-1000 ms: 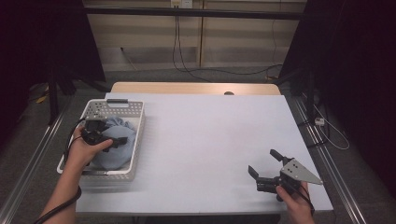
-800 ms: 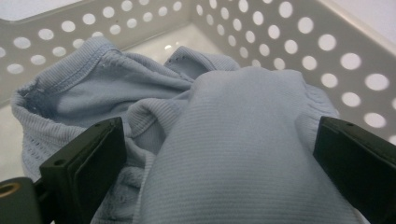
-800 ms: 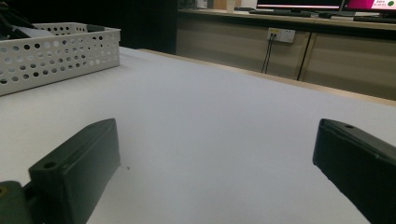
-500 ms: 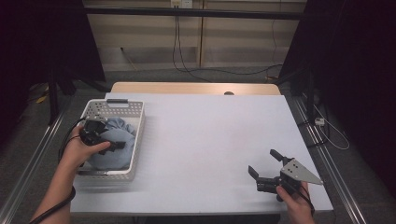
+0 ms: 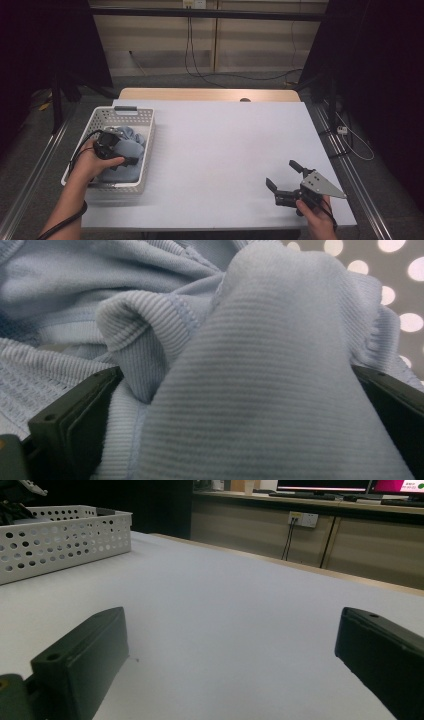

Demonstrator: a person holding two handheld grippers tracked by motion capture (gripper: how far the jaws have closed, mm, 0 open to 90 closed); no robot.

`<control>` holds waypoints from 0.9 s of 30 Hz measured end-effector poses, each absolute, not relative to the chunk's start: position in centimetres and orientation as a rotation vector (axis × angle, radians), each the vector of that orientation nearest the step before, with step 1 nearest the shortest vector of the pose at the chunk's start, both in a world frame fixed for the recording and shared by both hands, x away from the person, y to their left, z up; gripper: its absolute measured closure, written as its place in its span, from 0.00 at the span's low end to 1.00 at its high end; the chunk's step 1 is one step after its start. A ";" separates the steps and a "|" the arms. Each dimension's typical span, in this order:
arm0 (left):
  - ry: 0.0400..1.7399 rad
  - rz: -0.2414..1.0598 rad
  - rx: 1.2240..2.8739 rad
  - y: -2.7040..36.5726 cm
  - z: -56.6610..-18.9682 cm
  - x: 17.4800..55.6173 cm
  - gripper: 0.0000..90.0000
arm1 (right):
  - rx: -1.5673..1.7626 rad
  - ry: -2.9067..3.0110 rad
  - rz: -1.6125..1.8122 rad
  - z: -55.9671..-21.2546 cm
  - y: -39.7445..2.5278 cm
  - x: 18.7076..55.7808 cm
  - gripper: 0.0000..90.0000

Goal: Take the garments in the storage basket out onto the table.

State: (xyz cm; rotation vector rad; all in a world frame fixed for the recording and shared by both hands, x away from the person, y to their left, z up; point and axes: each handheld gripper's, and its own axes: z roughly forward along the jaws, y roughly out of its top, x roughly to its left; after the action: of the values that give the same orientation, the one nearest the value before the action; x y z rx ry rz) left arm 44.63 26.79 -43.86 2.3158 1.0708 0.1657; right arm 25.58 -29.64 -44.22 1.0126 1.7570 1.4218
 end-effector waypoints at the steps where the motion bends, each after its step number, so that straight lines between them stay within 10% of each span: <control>1: 1.062 0.172 2.318 26.8 -44.0 44.6 0.00 | 1.012 1.758 1.421 -44.2 -29.6 25.6 0.00; 10: 1.074 0.155 2.373 26.6 -43.4 44.5 0.19 | 1.004 1.758 1.422 -44.2 -29.6 25.5 0.00; 17: 1.156 0.076 2.359 26.3 -42.5 44.4 0.52 | 1.006 1.758 1.419 -44.2 -29.6 25.6 0.00; 27: 1.263 0.007 2.308 26.6 -41.4 44.6 0.60 | 1.007 1.760 1.412 -44.3 -29.6 25.7 0.00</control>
State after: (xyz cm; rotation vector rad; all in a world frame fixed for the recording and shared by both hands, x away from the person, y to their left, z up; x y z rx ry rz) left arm 44.64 26.61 -41.41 2.3083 1.2628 0.0071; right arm 25.75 -29.58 -44.25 1.0072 1.7599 1.4115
